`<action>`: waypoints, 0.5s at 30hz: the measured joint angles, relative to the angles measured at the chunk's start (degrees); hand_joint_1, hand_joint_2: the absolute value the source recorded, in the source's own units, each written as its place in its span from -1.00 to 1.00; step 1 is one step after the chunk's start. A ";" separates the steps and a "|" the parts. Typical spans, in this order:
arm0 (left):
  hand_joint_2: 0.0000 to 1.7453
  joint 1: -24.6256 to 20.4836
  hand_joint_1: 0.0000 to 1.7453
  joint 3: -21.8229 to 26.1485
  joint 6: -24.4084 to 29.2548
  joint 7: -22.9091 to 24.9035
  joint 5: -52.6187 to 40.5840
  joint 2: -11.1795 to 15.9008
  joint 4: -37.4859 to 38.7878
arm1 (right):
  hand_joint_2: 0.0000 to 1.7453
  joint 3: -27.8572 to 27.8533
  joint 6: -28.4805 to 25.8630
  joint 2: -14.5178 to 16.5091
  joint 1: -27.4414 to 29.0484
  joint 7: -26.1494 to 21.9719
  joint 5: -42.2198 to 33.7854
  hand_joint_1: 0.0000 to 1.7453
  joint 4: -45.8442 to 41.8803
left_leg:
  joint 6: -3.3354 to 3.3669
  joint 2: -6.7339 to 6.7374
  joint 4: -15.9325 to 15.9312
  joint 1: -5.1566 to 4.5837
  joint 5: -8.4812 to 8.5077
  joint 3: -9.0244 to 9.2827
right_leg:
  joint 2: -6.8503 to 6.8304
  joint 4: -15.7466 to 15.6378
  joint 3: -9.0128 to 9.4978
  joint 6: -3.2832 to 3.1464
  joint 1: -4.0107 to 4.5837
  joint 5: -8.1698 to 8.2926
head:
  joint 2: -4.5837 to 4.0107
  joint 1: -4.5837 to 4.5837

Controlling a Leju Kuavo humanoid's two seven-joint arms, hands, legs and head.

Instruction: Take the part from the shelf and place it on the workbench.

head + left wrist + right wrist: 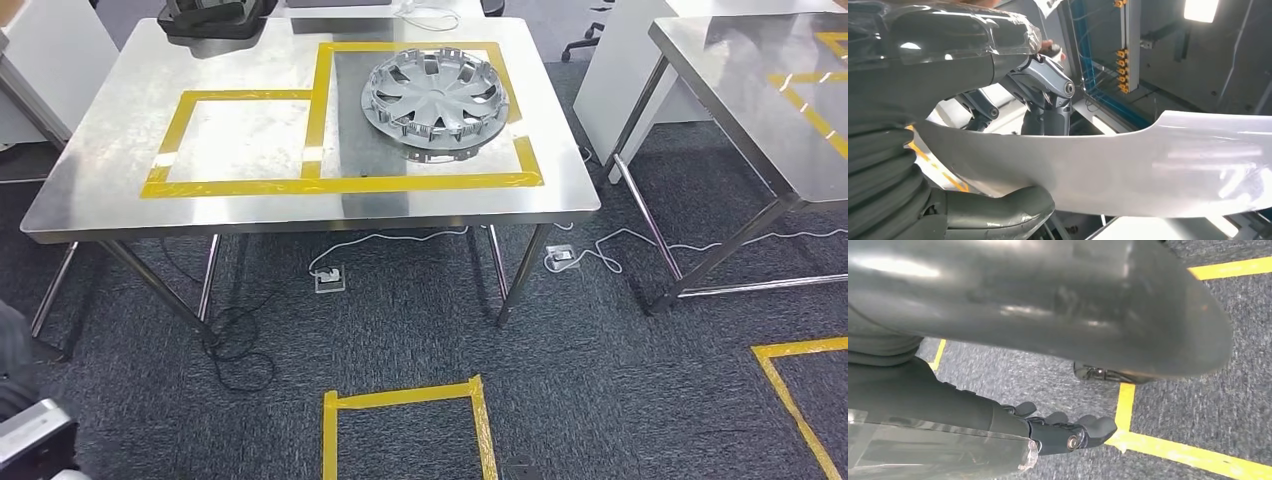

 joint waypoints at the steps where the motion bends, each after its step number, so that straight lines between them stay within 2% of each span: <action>1: 1.00 0.04 1.00 0.01 0.00 -0.01 0.00 0.02 0.09 | -1.00 0.00 0.00 0.03 0.08 0.00 0.00 -1.00 0.01 | -0.15 0.08 0.02 0.02 -0.26 0.27 | -0.11 1.24 -1.05 0.18 -0.19 0.40 | 0.00 0.04; 2: 1.00 0.08 1.00 0.01 0.00 0.02 -0.01 0.03 0.17 | -1.00 0.00 0.00 0.05 0.17 0.00 0.00 -1.00 0.01 | -0.37 0.11 0.04 0.05 -0.57 0.65 | -0.17 0.26 -1.05 0.29 -0.38 2.06 | 0.00 0.07; 4: 1.00 0.12 1.00 0.02 0.00 0.15 -0.21 0.05 0.24 | -1.00 0.00 -0.01 0.07 0.28 0.00 0.01 -1.00 0.02 | -0.94 0.05 0.05 0.13 -1.30 1.54 | 0.08 -6.80 1.45 0.30 -0.66 7.26 | 0.00 0.15; 5: 1.00 0.10 1.00 0.02 0.00 0.28 -0.42 0.07 0.25 | -1.00 0.00 -0.01 0.07 0.34 0.00 0.02 -1.00 0.02 | -1.30 -0.04 0.11 0.10 -1.68 1.84 | 0.32 -10.40 2.98 0.15 -0.71 8.99 | 0.00 0.15; 6: 1.00 0.10 1.00 0.01 0.00 0.45 -0.71 0.10 0.26 | -1.00 0.00 -0.01 0.07 0.40 0.00 0.07 -1.00 0.02 | -1.66 -0.16 0.10 0.08 -1.96 2.05 | 0.48 -12.82 4.07 -0.09 -0.69 9.84 | 0.00 0.07; 9: 1.00 0.13 1.00 -0.01 0.01 1.03 -1.79 0.23 0.23 | -1.00 0.00 0.01 0.08 0.49 0.00 0.30 -1.00 0.02 | -2.66 -0.66 -0.08 0.18 -2.43 2.27 | 0.12 -14.28 4.99 -1.17 -0.44 9.33 | 0.00 -0.33; 11: 1.00 0.06 1.00 -0.02 0.02 1.50 -2.46 0.44 0.10 | -1.00 -0.01 0.02 0.07 0.33 0.00 0.41 -1.00 0.03 | -3.31 0.17 1.21 0.23 -3.34 1.72 | -0.41 -14.82 5.54 -1.92 -0.57 9.19 | 0.00 -0.67; 13: 1.00 -0.06 1.00 -0.05 0.02 2.04 -2.97 0.72 -0.02 | -1.00 -0.02 0.09 0.11 0.14 0.00 0.45 -1.00 0.03 | -3.85 1.37 7.00 0.28 -5.85 -1.42 | -0.97 -15.19 6.21 -2.53 -0.69 8.87 | 0.00 -1.33; 15: 1.00 -0.10 1.00 -0.07 0.02 2.50 -3.32 1.03 -0.04 | -1.00 -0.02 0.18 0.17 0.13 0.00 0.45 -1.00 0.02 | -4.21 1.59 14.59 0.41 -8.07 -6.32 | -1.45 -15.18 6.80 -2.74 -0.70 8.21 | 0.00 -1.87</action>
